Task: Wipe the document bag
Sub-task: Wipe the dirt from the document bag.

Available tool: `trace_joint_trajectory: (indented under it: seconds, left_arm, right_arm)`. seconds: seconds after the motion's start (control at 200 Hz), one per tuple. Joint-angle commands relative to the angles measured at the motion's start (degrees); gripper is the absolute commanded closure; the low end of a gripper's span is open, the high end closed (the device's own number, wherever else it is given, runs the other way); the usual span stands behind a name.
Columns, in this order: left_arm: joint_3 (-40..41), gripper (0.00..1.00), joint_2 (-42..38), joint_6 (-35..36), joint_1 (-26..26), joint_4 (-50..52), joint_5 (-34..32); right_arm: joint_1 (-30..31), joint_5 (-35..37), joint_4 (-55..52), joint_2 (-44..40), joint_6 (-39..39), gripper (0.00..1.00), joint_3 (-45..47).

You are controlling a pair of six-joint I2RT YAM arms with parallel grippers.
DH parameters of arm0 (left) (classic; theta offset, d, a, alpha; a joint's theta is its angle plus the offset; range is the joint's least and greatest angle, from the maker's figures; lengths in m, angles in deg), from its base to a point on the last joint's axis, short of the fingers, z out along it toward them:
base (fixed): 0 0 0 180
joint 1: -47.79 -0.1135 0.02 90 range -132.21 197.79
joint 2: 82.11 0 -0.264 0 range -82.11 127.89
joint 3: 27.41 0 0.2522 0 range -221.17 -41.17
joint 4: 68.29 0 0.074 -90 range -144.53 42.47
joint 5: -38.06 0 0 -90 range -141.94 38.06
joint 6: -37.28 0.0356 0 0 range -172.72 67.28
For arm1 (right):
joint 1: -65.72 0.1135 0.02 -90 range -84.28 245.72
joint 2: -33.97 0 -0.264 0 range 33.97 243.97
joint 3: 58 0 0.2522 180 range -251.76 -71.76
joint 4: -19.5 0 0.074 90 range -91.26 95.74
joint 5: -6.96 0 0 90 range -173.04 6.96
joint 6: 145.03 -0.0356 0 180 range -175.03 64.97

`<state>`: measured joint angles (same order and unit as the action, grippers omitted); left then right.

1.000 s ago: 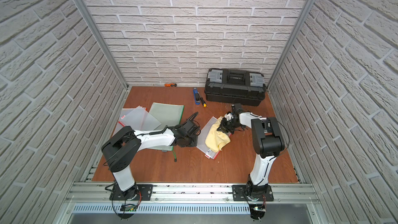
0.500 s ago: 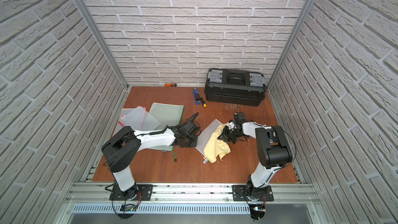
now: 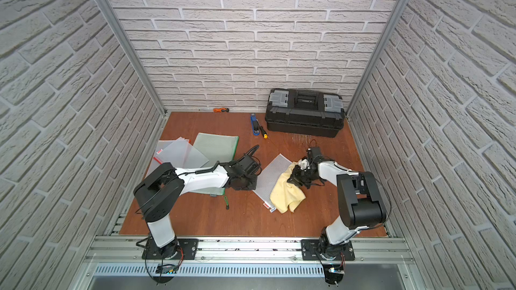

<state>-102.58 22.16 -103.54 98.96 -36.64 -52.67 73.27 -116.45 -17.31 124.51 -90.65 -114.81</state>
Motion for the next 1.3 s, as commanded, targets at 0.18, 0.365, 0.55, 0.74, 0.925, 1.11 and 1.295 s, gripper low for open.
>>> trace_joint_trajectory:
  seconds: [0.18,0.365,0.55,0.74,0.925,1.11,1.295]
  left_arm:
    - [-1.3,1.00,2.0,0.8,0.7,2.6,-0.3]
    - [-1.0,1.00,1.3,1.0,0.8,3.2,-0.7]
    - [0.0,1.00,0.7,0.7,1.0,3.1,-1.0]
    - [-0.2,1.00,0.9,0.9,1.2,3.1,-1.0]
    - [-1.0,1.00,1.7,0.6,1.4,2.8,-1.0]
    - [-1.7,1.00,1.9,0.6,1.6,3.4,-1.0]
    - [-1.0,1.00,1.0,0.6,1.8,3.9,-1.5]
  right_arm:
    - [9.4,0.2,8.6,1.3,-9.1,0.98,1.8]
    - [4.2,1.9,2.6,7.5,-3.4,0.98,-8.0]
    - [-8.4,0.6,-2.3,9.5,2.2,0.98,-13.8]
    - [-11.0,-2.1,-4.3,9.8,3.7,0.98,-16.6]
    - [2.3,-2.9,-1.7,12.3,0.1,0.98,-20.4]
    - [8.7,-5.5,6.6,19.6,-7.0,0.98,-24.4]
    - [5.4,-5.2,6.9,24.8,-7.7,0.98,-27.9]
